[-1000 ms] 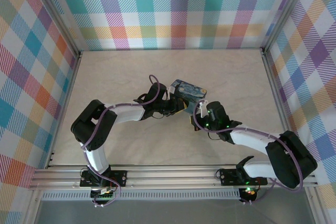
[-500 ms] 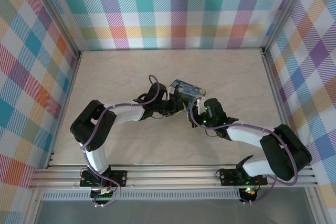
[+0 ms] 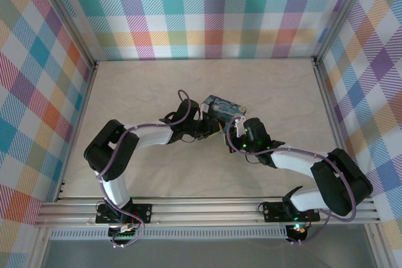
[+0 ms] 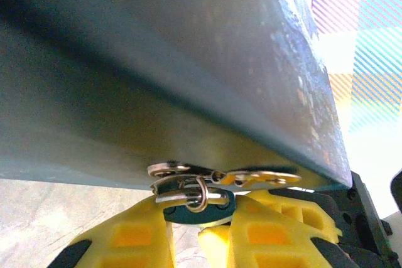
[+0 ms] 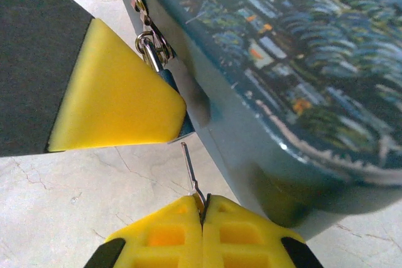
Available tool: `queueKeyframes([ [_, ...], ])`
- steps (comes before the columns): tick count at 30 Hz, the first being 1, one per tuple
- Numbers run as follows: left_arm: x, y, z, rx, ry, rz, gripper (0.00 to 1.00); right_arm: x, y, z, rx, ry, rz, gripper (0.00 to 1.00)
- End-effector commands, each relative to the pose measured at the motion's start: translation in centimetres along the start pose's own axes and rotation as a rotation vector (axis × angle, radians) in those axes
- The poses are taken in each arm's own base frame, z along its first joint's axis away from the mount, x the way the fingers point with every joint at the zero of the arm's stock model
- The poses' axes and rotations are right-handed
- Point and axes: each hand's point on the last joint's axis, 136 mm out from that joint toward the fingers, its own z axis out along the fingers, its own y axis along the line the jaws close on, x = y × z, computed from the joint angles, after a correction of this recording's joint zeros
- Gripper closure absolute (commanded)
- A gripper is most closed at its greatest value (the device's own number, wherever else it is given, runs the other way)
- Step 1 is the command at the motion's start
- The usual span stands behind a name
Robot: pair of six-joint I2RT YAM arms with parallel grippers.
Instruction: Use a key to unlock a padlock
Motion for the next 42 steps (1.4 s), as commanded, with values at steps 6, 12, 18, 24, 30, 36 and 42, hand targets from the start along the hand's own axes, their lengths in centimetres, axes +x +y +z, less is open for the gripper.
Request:
queueKeyframes([
  [6, 0.0, -2.5, -1.4, 0.054, -0.008, 0.041, 0.82, -3.7, 0.6, 0.2, 0.003, -0.113, -0.081, 1.00],
  [12, 0.1, -2.3, -1.4, 0.047, -0.009, 0.037, 0.82, -4.3, 1.0, 0.2, -0.011, -0.138, -0.097, 1.00],
  [18, 0.1, -2.1, -1.3, 0.040, -0.008, 0.031, 0.82, -4.3, 1.3, 0.1, -0.032, -0.144, -0.102, 1.00],
  [24, 0.1, -2.0, -1.2, 0.037, -0.007, 0.027, 0.82, -4.3, 1.2, -0.1, -0.025, -0.156, -0.100, 1.00],
  [30, 0.2, -2.0, -1.2, 0.037, -0.002, 0.027, 0.82, -5.0, 1.5, -0.2, -0.037, -0.178, -0.108, 1.00],
  [36, 0.4, -1.9, -1.0, 0.033, 0.002, 0.025, 0.82, -5.9, 2.0, -0.3, -0.054, -0.210, -0.124, 1.00],
  [42, 0.4, -1.9, -0.9, 0.031, 0.005, 0.023, 0.82, -6.5, 2.1, -0.3, -0.048, -0.226, -0.145, 1.00],
])
